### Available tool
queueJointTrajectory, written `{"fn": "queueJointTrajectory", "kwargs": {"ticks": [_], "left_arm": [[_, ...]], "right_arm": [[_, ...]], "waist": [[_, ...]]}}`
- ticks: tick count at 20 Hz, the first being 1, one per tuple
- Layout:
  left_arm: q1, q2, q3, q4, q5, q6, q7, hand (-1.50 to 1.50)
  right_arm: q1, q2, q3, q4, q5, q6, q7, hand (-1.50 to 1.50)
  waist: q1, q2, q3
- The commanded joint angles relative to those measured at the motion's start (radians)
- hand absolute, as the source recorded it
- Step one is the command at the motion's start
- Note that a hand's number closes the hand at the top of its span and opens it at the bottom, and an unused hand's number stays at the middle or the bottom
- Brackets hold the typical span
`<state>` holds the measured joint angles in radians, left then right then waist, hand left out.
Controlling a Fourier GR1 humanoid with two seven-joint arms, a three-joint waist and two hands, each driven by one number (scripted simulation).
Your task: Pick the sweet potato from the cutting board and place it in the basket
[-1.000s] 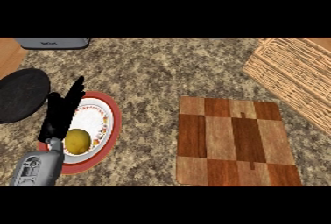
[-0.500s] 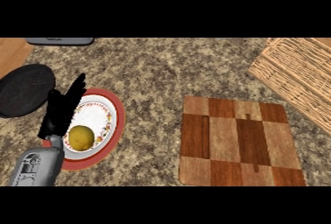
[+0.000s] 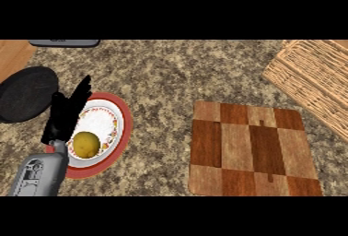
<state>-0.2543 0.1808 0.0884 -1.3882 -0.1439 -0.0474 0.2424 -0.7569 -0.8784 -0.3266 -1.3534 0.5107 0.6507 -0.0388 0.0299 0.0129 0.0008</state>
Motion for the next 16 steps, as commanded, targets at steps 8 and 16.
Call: {"fn": "queueJointTrajectory", "kwargs": {"ticks": [8, 16], "left_arm": [[-0.006, 0.008, 0.009, 0.007, 0.008, -0.017, 0.003, 0.0], [-0.007, -0.02, -0.023, 0.0, -0.029, 0.013, 0.001, 0.0]], "right_arm": [[-0.069, -0.037, 0.108, 0.534, 0.166, -0.221, -0.489, 1.5], [-0.191, 0.011, 0.151, 0.815, 0.243, -0.253, -0.565, 1.5]], "waist": [[-0.003, -0.003, 0.0], [0.004, 0.0, 0.0]]}}
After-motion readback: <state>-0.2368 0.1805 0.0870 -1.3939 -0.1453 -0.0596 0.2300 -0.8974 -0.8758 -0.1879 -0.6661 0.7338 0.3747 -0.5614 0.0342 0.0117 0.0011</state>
